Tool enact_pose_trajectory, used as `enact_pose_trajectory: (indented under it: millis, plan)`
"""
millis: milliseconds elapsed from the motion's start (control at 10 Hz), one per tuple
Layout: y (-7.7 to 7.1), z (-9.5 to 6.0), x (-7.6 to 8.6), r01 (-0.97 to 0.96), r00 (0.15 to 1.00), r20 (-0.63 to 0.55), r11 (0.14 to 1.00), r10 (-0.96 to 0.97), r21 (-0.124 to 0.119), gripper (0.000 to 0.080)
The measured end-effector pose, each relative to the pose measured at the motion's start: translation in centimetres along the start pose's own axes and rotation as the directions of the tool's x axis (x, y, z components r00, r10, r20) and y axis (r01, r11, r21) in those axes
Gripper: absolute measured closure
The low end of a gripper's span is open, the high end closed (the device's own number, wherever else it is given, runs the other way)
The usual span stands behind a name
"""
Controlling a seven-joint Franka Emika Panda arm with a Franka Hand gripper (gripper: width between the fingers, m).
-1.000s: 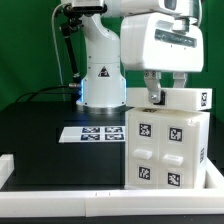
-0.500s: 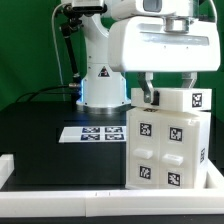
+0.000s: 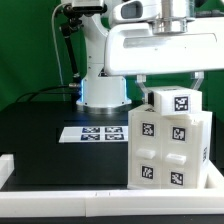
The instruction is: Assemble cabinet
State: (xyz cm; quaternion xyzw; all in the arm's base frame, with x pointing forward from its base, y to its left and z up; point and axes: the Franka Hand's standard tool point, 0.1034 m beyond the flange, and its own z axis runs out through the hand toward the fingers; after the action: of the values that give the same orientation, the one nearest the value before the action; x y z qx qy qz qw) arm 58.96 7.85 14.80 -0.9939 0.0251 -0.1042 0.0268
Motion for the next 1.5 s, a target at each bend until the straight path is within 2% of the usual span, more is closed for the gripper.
enact_pose_trajectory:
  millis: [200,600,800,1000,1100,1200,1300,1400,1500]
  plan:
    - [-0.21,-0.07,0.1,-0.156,0.988,-0.005,0.988,0.156,0.003,0.0256]
    - [-0.08,-0.02,0.17,-0.333,0.943,-0.005,0.943,0.333,0.012,0.0256]
    - [0.01,0.06,0.0,-0.521,0.854,0.0,0.853,0.521,0.028,0.0256]
    - [-0.06,0.09,-0.04,-0.696,0.718,0.01,0.718,0.696,0.034,0.0256]
    - [-0.09,0.11,-0.08,-0.771,0.637,0.021,0.636,0.771,0.036,0.0256]
    - [-0.14,0.13,-0.14,-0.86,0.511,0.035,0.51,0.859,0.036,0.0256]
    - [-0.15,0.15,-0.16,-0.895,0.447,0.043,0.445,0.894,0.034,0.0256]
    - [-0.13,0.16,-0.15,-0.915,0.404,0.052,0.403,0.913,0.035,0.0256]
    - [-0.14,0.16,-0.15,-0.915,0.403,0.052,0.401,0.914,0.035,0.0256]
